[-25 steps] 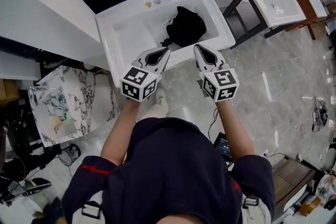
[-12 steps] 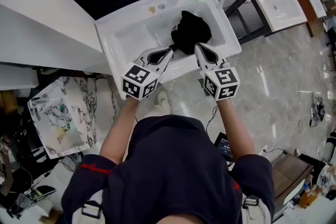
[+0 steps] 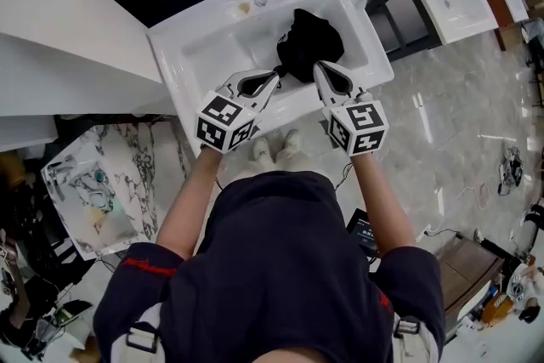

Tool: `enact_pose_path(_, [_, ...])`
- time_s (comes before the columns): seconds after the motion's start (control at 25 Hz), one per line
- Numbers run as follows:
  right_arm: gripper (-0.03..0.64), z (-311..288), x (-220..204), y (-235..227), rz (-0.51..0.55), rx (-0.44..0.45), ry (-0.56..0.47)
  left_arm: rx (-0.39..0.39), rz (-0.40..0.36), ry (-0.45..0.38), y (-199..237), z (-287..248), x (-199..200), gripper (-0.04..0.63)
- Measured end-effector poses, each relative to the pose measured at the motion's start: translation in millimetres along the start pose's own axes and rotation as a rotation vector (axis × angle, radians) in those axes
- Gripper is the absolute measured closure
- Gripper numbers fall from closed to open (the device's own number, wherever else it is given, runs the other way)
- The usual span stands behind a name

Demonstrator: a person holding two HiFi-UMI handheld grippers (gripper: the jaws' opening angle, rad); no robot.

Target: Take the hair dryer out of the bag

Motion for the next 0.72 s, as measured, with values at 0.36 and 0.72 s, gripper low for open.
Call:
enact_pose_path(0.36, [0.581,-23.1,-14.2,-14.6,-0.011,0.028,0.035,0.004,-0.021,0.061,11.3,-17.4,-11.3,0.58])
enact_pose_path(0.72, [0.581,-53.8,-19.3,-39.2,-0.025,0.064,0.062,0.043,0.026,0.077,35.3,-41.9,-18.9,0.578])
Point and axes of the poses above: the fingertips, and each gripper's own axes: z backward along the fingers, y to its left, x out of its top, the point moved 4 cm from there along z, backward along the fingers, and after that the axes turned 11 degrees about -x, right-handed, at the moved point
